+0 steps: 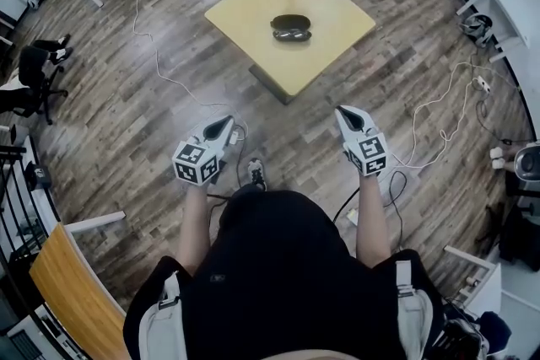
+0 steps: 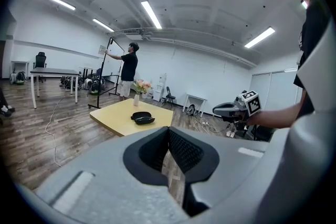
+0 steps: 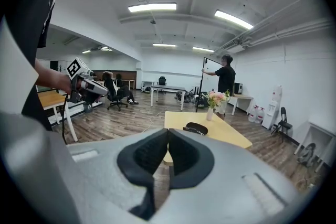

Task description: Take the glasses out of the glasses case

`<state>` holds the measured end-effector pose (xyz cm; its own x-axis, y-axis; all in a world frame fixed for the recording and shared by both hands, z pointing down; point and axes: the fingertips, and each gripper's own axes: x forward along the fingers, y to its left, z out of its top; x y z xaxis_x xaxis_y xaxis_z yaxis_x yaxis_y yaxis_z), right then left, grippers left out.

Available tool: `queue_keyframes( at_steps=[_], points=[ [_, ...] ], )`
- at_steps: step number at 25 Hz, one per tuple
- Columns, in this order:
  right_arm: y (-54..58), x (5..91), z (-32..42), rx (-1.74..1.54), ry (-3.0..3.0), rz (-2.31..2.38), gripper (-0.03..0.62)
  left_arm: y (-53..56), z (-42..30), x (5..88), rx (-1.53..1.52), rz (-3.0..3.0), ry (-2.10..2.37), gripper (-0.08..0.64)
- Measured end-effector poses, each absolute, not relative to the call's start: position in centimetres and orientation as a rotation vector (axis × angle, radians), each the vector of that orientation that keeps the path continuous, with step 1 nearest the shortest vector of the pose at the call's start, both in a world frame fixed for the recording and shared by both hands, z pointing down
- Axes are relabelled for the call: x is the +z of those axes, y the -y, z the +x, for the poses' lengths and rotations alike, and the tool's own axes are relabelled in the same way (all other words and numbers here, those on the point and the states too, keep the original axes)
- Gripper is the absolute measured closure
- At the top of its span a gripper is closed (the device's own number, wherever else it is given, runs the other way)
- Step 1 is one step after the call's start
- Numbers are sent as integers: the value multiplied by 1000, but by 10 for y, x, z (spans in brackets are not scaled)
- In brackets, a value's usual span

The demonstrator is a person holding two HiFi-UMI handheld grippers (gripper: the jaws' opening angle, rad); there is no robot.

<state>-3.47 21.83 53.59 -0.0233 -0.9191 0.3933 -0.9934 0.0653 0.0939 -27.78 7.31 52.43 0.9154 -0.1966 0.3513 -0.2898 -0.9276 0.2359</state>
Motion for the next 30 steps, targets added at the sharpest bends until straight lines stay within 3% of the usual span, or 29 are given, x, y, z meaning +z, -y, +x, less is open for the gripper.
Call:
queue_keyframes(
  at_steps=[30],
  points=[
    [-103,543,-40,299,1899,1971,588,57,-247,537,447,2796,194,549]
  ],
)
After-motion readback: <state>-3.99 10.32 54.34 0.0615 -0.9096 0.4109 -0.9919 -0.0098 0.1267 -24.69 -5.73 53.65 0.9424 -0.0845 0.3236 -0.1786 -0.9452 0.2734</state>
